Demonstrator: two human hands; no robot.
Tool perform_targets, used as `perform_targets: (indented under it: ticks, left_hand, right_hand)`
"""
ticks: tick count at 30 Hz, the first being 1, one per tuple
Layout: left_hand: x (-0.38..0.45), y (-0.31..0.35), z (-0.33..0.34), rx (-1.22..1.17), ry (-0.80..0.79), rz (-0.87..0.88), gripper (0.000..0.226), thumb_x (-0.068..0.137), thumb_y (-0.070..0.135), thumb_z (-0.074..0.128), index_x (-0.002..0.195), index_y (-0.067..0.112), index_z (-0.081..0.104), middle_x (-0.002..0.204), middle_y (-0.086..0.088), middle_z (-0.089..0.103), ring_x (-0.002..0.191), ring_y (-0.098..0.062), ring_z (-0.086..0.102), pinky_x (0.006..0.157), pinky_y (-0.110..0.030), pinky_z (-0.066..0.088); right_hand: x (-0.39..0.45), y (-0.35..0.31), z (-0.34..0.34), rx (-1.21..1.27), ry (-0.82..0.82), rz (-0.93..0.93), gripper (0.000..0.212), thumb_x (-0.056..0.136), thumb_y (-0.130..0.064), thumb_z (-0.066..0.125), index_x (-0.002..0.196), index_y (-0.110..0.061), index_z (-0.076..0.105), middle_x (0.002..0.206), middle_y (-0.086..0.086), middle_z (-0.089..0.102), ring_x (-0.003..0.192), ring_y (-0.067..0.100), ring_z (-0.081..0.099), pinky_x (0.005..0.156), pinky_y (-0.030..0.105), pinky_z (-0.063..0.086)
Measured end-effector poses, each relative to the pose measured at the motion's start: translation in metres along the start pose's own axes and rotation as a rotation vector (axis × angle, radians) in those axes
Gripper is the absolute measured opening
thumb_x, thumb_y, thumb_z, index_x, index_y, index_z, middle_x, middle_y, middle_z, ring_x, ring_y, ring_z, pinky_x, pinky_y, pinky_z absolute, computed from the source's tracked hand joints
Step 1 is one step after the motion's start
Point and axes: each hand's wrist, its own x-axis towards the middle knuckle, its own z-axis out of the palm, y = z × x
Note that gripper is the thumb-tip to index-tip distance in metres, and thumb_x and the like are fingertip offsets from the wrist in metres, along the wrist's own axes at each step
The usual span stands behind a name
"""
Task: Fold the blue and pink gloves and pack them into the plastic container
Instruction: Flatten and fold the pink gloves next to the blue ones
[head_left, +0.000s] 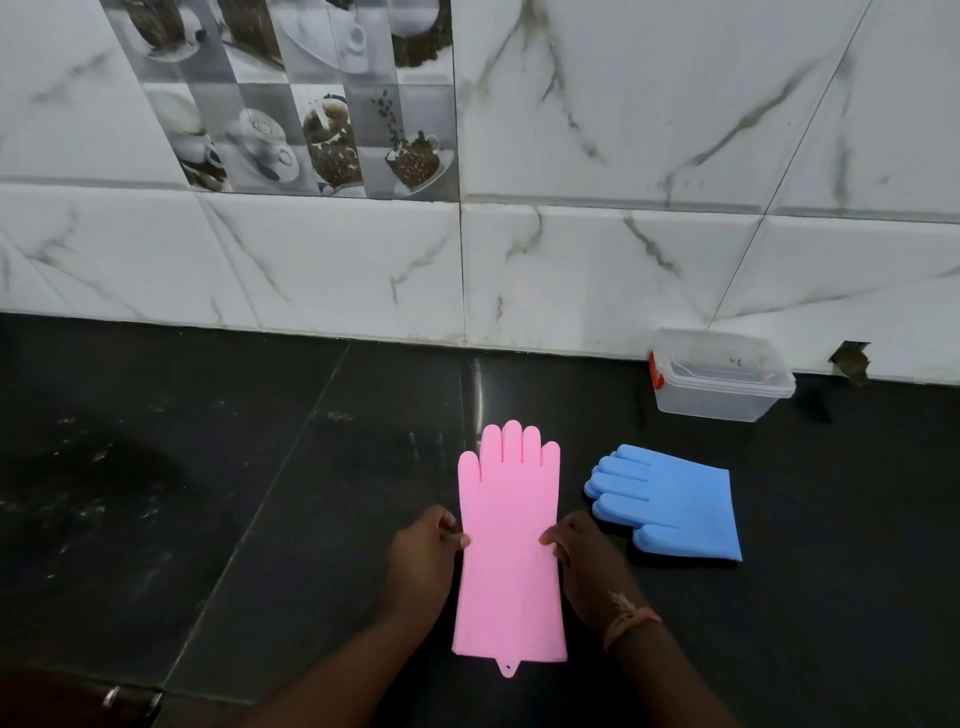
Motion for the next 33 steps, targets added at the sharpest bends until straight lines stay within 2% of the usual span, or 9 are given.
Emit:
perform_targets:
  ticks: [3,7,11,14,19,22,27,30,33]
  left_hand:
    - [0.008,-0.016,-0.017,0.179,-0.145,0.348,0.032,0.089,-0.001,0.061,0.093,0.025,0.079,0.094,0.009,0.073,0.086,-0.005,0.068,0.082,-0.021,0.055]
    - [0.018,-0.018,-0.030,0.386,-0.338,0.528,0.018,0.090,0.030,0.069,0.103,0.026,0.081,0.093,0.018,0.073,0.081,0.010,0.066,0.076,-0.004,0.047]
    - [0.039,-0.024,-0.033,0.499,-0.440,0.805,0.044,0.088,0.058,0.049,0.105,0.027,0.075,0.106,0.013,0.071,0.093,0.003,0.067,0.093,-0.025,0.052]
    - [0.050,-0.026,-0.031,0.645,-0.481,0.966,0.037,0.092,0.057,0.049,0.109,0.031,0.070,0.113,0.013,0.066,0.103,-0.003,0.062,0.100,-0.031,0.049]
    - [0.057,-0.034,-0.026,0.714,-0.255,1.326,0.021,0.101,0.034,0.057,0.107,0.022,0.074,0.113,0.003,0.072,0.088,-0.015,0.067,0.065,-0.026,0.056]
    - [0.054,-0.031,-0.026,0.534,-0.292,1.117,0.024,0.104,0.037,0.051,0.107,0.021,0.070,0.112,0.001,0.069,0.089,-0.017,0.066,0.071,-0.030,0.057]
    - [0.051,0.000,-0.014,0.001,-0.273,0.251,0.029,0.100,0.027,0.055,0.072,0.023,0.052,0.077,0.003,0.057,0.071,-0.013,0.053,0.070,-0.035,0.045]
    - [0.065,0.021,-0.010,-0.070,-0.358,-0.018,0.034,0.101,0.025,0.052,0.068,0.015,0.049,0.070,-0.003,0.053,0.066,-0.016,0.048,0.061,-0.032,0.033]
    - [0.066,0.025,-0.010,0.062,-0.325,0.028,0.038,0.100,0.029,0.049,0.064,0.018,0.047,0.070,-0.003,0.058,0.070,-0.020,0.054,0.063,-0.032,0.035]
  right_hand:
    - [0.000,0.006,-0.009,-0.041,-0.049,-0.166,0.024,0.093,-0.011,0.059,0.116,-0.011,0.066,0.126,0.014,0.062,0.114,0.028,0.060,0.081,0.017,0.051]
    - [-0.002,0.017,-0.015,-0.067,-0.109,-0.269,0.038,0.096,-0.014,0.057,0.130,-0.027,0.063,0.145,-0.008,0.052,0.136,0.010,0.043,0.115,0.020,0.032]
    - [-0.002,0.028,-0.021,-0.032,-0.156,-0.267,0.031,0.093,-0.016,0.061,0.121,-0.031,0.065,0.141,-0.012,0.055,0.130,0.007,0.048,0.108,0.015,0.032]
    - [0.000,0.029,-0.016,-0.077,-0.144,-0.322,0.029,0.094,-0.020,0.061,0.122,-0.028,0.065,0.144,-0.011,0.053,0.132,0.009,0.044,0.111,0.021,0.034]
    - [-0.009,0.019,-0.008,-0.002,-0.025,-0.234,0.036,0.092,-0.022,0.063,0.127,-0.026,0.063,0.132,-0.007,0.061,0.124,0.009,0.052,0.108,0.021,0.038]
    - [-0.013,0.009,-0.015,0.171,0.024,-0.085,0.026,0.086,-0.030,0.062,0.112,-0.031,0.066,0.112,-0.008,0.064,0.106,0.006,0.057,0.093,0.018,0.044]
    - [0.025,-0.012,-0.030,0.248,0.024,0.195,0.019,0.094,-0.027,0.054,0.076,-0.025,0.061,0.083,-0.001,0.062,0.082,0.016,0.060,0.082,0.040,0.051]
    - [0.054,-0.019,-0.034,0.301,-0.070,0.416,0.024,0.094,-0.020,0.053,0.106,-0.008,0.069,0.109,0.015,0.068,0.105,0.031,0.063,0.094,0.039,0.050]
    - [0.058,-0.024,-0.035,0.248,-0.090,0.444,0.028,0.096,-0.018,0.049,0.114,-0.003,0.065,0.114,0.016,0.066,0.103,0.027,0.064,0.090,0.035,0.051]
